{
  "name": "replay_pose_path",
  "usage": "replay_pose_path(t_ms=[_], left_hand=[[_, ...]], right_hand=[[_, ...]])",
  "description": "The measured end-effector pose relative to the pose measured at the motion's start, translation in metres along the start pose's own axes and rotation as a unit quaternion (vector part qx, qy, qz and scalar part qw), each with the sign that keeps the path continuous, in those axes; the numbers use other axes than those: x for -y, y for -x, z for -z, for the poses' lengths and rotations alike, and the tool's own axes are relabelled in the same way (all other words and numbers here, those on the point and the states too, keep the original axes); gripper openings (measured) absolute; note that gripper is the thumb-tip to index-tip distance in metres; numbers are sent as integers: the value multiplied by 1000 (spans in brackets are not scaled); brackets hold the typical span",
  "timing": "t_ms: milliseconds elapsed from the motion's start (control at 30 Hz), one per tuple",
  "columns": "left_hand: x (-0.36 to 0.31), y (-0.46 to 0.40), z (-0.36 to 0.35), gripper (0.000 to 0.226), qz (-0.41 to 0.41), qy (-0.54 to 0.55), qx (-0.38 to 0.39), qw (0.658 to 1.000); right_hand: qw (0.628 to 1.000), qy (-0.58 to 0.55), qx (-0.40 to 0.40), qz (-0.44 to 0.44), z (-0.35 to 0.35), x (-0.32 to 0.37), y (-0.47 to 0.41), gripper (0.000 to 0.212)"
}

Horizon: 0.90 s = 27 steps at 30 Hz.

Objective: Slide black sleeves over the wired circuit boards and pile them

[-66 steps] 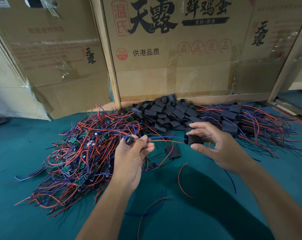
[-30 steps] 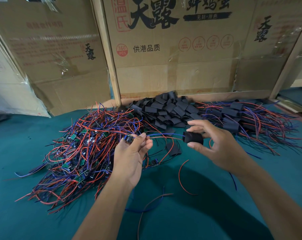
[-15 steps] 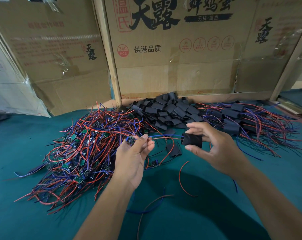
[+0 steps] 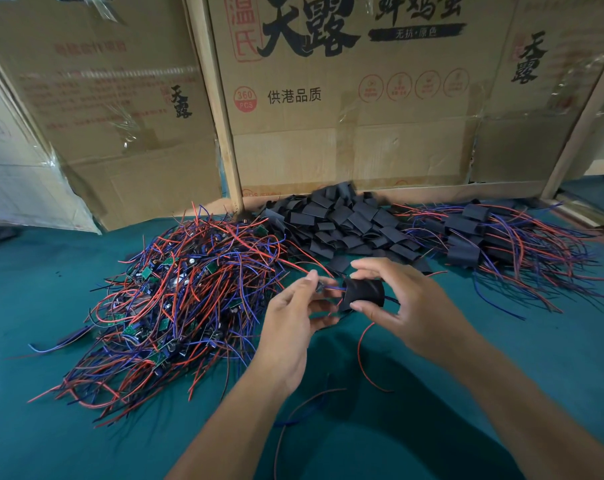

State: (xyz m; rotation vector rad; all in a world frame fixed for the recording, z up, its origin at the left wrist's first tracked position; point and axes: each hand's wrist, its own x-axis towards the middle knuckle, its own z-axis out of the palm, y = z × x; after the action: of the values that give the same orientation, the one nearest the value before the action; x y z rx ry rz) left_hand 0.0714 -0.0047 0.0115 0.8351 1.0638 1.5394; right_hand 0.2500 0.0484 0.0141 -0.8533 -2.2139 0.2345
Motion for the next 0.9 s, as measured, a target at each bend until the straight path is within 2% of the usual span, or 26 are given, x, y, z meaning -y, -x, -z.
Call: replay_pose_path(t_ms=[67,233,333,533,900], left_hand=[[0,2,-1,33,4,-14,21,1000],[3,1,-1,25,25,54,42,997],[2,-1,3,3,4,57,34,998],[3,-1,8,14,-7,1,10,1000],[3,-2,9,12,29,40,-6,999]], right_hand=[[1000,5,6,2,-1,2,0,49],[1000,0,-2,1,-2,8,0,49],[1000,9,7,-3,0,11,-1,49],[999,37,22,-2,1,14,0,49],[998,54,29,14,-2,15,0,49]])
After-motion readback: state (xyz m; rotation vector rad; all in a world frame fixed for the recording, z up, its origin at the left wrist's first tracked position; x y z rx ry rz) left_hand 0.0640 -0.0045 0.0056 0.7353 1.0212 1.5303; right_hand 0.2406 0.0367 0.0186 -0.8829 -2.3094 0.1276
